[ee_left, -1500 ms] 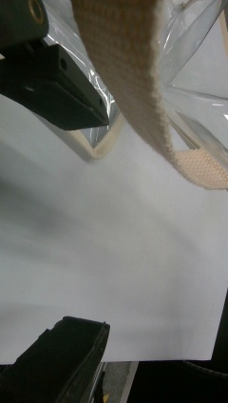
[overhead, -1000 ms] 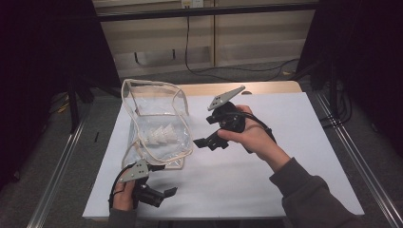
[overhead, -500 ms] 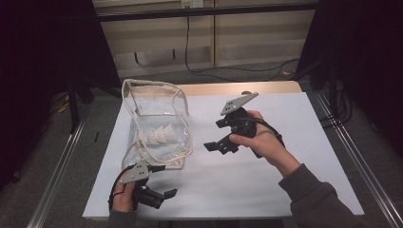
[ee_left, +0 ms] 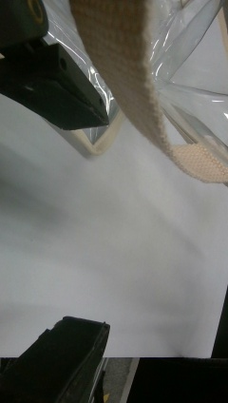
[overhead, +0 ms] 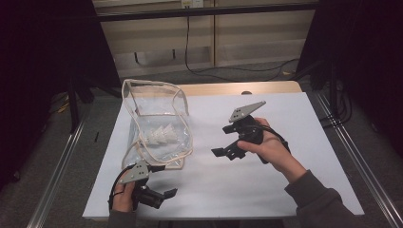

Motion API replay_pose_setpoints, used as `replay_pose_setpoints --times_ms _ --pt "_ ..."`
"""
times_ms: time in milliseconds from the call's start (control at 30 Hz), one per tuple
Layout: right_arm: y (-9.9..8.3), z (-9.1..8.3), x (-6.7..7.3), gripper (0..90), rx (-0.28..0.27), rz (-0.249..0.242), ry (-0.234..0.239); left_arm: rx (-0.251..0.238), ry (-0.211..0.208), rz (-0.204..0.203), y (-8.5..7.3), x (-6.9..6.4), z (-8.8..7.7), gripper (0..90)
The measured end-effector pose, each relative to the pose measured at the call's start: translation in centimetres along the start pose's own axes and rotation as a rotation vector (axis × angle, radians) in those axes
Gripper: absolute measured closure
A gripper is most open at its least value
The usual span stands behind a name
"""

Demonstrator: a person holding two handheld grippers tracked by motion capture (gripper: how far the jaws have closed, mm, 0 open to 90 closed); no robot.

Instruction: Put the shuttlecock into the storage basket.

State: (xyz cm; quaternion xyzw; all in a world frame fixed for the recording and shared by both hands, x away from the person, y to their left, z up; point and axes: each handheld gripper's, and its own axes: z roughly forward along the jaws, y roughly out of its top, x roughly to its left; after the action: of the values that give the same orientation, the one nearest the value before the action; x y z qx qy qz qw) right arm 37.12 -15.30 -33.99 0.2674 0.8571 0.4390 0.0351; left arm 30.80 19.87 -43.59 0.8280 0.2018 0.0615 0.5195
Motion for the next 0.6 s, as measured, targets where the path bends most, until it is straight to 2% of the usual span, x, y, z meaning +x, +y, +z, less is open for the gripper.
replay_pose_setpoints --times_ms 400,600 --pt "-1.9 -1.2 -0.8 6.5 -0.032 0.021 -0.007 -0.001 0.001 -0.003 0.0 -0.1 0.0 3.9" --pt "-2.7 -1.2 -1.1 6.4 -0.024 0.015 -0.015 -0.001 0.000 -0.002 0.0 0.0 0.1 3.9"
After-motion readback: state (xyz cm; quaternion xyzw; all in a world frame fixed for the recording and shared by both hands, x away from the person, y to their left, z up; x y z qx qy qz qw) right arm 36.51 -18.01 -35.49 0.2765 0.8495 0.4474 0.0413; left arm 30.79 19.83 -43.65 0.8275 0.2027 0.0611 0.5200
